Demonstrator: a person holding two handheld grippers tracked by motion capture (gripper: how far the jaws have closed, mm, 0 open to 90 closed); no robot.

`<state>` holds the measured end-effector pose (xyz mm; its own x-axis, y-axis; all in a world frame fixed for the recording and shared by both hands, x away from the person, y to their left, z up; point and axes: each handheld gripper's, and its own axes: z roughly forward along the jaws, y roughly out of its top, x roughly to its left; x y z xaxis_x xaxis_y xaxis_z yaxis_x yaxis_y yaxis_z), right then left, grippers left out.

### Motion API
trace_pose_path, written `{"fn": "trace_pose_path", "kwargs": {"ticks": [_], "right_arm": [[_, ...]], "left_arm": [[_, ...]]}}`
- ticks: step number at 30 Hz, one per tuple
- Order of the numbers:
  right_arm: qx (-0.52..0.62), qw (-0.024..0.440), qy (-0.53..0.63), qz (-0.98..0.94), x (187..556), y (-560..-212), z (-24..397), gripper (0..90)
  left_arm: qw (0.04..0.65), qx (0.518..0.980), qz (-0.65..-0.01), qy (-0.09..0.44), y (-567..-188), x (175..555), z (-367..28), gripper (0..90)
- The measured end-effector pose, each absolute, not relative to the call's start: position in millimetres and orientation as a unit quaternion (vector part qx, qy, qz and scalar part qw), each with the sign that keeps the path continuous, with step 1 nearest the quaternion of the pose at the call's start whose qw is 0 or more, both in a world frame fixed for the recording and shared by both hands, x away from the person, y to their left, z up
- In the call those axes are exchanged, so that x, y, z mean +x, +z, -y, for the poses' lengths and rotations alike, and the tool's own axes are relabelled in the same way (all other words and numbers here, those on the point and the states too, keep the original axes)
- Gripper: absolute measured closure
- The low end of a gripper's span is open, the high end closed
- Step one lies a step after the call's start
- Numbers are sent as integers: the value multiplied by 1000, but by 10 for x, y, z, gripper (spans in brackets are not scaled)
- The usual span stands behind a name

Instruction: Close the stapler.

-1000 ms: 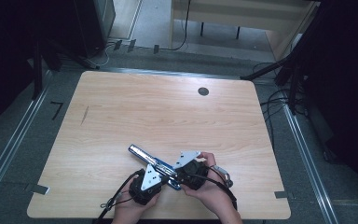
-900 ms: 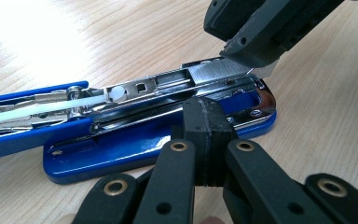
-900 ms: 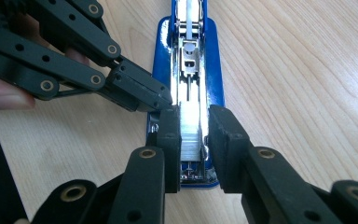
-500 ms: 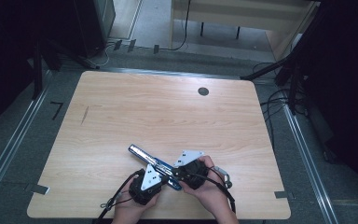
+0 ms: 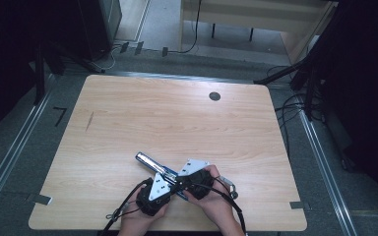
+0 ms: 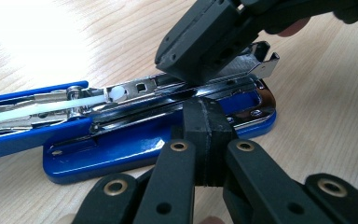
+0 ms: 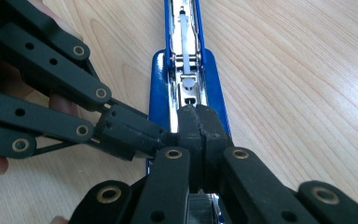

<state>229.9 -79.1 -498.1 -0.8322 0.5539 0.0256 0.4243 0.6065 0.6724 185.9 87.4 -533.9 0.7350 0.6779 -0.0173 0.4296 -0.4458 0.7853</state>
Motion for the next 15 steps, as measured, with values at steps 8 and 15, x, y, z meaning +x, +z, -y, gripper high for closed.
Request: {"fn": "trace_pose_path", "kwargs": {"ticks": [8,15], "right_arm": [[271,93,348,-893,2283,-4982,833,900],[268,96,349,-893,2278,-4982,838,900]], "left_arm": [[412,835,-333,147,-5341,1866,-879,900],[412,836,-335,141,-5336,1874,-895,900]]}}
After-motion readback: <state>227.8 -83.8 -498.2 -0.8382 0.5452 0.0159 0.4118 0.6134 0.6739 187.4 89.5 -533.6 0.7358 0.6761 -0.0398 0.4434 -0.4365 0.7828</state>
